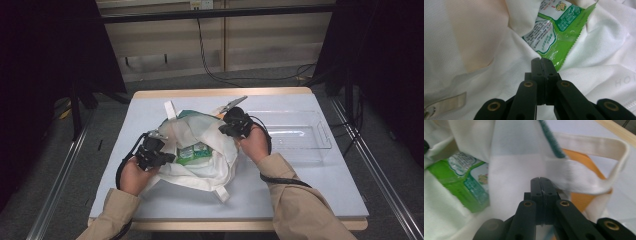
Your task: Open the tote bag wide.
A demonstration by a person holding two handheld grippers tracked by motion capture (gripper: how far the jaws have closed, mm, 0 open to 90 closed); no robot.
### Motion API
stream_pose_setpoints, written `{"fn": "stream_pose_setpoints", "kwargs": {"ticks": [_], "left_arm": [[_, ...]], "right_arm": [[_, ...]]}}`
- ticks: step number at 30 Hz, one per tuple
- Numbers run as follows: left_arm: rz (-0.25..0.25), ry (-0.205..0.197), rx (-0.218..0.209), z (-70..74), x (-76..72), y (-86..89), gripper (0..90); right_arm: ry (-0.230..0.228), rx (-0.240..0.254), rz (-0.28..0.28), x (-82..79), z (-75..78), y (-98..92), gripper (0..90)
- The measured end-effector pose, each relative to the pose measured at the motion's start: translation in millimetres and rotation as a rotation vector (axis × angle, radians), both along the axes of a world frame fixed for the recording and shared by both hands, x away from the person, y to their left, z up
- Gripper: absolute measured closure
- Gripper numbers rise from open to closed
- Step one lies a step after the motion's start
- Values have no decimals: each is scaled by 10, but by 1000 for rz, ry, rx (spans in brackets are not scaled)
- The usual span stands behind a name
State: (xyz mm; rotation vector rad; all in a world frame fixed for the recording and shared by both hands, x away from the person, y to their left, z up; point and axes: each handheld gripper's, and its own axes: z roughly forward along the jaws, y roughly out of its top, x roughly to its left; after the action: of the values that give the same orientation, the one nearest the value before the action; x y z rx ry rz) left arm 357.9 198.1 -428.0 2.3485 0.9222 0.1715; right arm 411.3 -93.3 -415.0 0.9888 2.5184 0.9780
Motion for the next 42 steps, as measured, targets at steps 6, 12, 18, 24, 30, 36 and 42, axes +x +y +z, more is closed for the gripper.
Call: {"fn": "stream_pose_setpoints", "kwargs": {"ticks": [6,12,18,24,30,36,42], "left_arm": [[4,7,-14,1,-13,35,900],[-1,4,-9,-7,-37,77,900],[12,17,-6,-46,-45,113,900],[17,33,-10,-77,-65,185,900],[18,35,6,-84,-84,200,900],[13,28,13,-93,-86,213,900],[10,33,-36,-102,-77,220,898]], "right_arm": [[-20,13,14,5,14,116,898],[-1,-9,-18,130,-17,123,900],[31,-48,-35,223,-65,183,900],[44,-56,-36,263,-102,179,900],[36,-77,-35,267,-124,168,900],[39,-88,-30,268,-130,166,900],[21,-35,-10,202,-81,124,839]]}}
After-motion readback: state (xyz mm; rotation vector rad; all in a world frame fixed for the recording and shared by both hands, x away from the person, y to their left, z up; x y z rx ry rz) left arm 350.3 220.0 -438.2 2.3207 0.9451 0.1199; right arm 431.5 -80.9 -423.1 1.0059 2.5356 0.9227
